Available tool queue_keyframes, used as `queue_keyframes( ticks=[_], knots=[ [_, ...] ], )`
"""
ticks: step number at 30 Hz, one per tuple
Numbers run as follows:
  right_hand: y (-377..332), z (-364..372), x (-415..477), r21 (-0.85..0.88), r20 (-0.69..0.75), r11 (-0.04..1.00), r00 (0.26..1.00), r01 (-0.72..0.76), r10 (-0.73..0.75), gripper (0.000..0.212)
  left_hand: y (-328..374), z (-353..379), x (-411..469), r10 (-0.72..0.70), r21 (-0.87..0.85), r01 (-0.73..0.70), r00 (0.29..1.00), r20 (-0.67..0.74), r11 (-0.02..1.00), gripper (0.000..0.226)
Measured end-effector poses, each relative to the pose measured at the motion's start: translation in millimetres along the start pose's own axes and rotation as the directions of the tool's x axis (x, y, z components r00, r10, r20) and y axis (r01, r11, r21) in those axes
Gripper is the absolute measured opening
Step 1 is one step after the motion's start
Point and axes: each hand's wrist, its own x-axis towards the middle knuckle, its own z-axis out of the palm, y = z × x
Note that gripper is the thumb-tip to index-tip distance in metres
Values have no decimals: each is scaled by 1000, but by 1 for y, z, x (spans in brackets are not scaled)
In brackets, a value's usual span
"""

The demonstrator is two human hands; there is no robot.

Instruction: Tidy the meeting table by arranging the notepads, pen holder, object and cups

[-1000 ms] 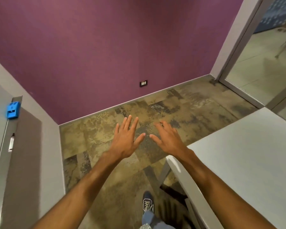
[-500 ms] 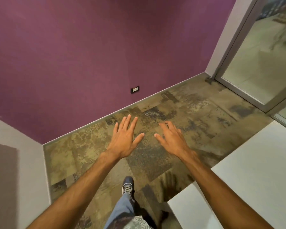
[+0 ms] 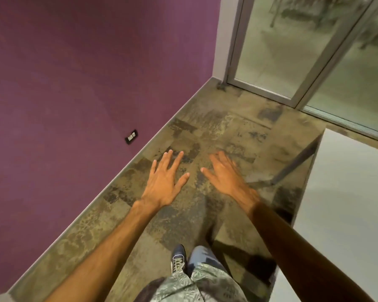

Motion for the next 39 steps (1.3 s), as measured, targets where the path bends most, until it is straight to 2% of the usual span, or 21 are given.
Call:
queue_keyframes(
  ticks=[2, 4, 8, 12, 19, 27, 33, 39],
  knots=[
    [0, -6, 8, -11, 1, 1000, 1000, -8, 8, 59, -2, -4, 14, 35, -14, -35, 999, -8, 999, 71],
    [10, -19, 33, -6, -42, 995, 994, -99, 99, 59, -1, -9, 62, 125, -32, -125, 992, 18, 992, 71],
    [33, -43, 67, 13, -77, 979, 976, -201, 201, 61, 9, -14, 130, 213, -33, -212, 976, 37, 977, 71],
    [69, -62, 108, -17, -165, 974, 961, -227, 221, 58, 25, -12, 208, 306, -37, -304, 951, 39, 952, 73],
    [160, -112, 208, 57, -184, 926, 907, -374, 378, 60, 73, 5, 368, 378, -46, -375, 921, 89, 926, 68],
    [264, -189, 275, 84, -257, 869, 832, -487, 491, 58, 157, 9, 519, 443, -21, -445, 885, 143, 895, 68],
    [331, -223, 311, 100, -294, 807, 758, -582, 583, 59, 219, 16, 609, 548, -51, -549, 814, 192, 834, 68],
    [404, -248, 356, 128, -317, 726, 665, -676, 676, 60, 273, 44, 715, 649, -61, -659, 715, 258, 750, 70]
  ],
)
